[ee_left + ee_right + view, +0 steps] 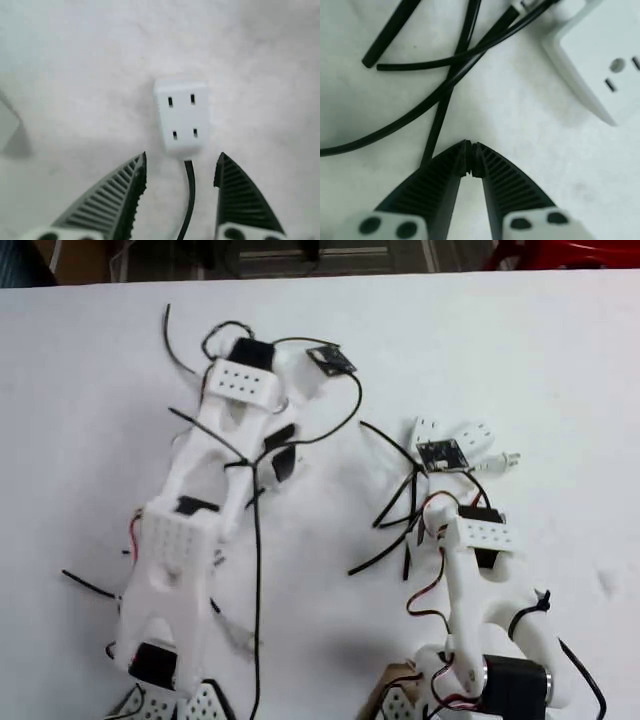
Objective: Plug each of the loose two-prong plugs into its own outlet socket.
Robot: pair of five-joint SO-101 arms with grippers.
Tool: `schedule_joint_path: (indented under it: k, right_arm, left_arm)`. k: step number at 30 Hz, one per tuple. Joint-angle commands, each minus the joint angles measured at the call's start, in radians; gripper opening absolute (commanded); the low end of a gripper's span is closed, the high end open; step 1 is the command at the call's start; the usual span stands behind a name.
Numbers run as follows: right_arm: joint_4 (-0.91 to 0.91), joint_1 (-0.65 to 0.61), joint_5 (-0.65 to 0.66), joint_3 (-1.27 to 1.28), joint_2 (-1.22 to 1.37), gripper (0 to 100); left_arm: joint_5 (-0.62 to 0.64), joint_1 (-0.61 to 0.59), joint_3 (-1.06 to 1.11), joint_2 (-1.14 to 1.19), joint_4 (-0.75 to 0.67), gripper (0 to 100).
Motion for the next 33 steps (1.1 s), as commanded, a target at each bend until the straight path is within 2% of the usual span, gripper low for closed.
schedule_joint_path:
  k: [1,12,19,24,33]
  right_arm:
    - [-0.015,0.008,0.009,-0.009,-0.002,2.5]
    - [-0.015,0.008,0.009,-0.009,-0.002,2.5]
    - [-0.013,0.008,0.009,-0.009,-0.002,2.5]
    - [-0.013,0.007,0.009,-0.009,-0.002,2.5]
    - [-0.013,0.007,0.009,-0.009,-0.002,2.5]
  left_arm:
    - [-0.078,-0.035,0.201,-0.292,0.008,23]
    - [-0.47,-0.208,0.939,-0.791,0.003,23]
    - [-0.451,-0.292,1.154,-0.9,0.002,23]
    - [-0.502,-0.321,1.252,-0.9,-0.026,23]
    - [-0.502,-0.318,1.452,-0.9,-0.345,23]
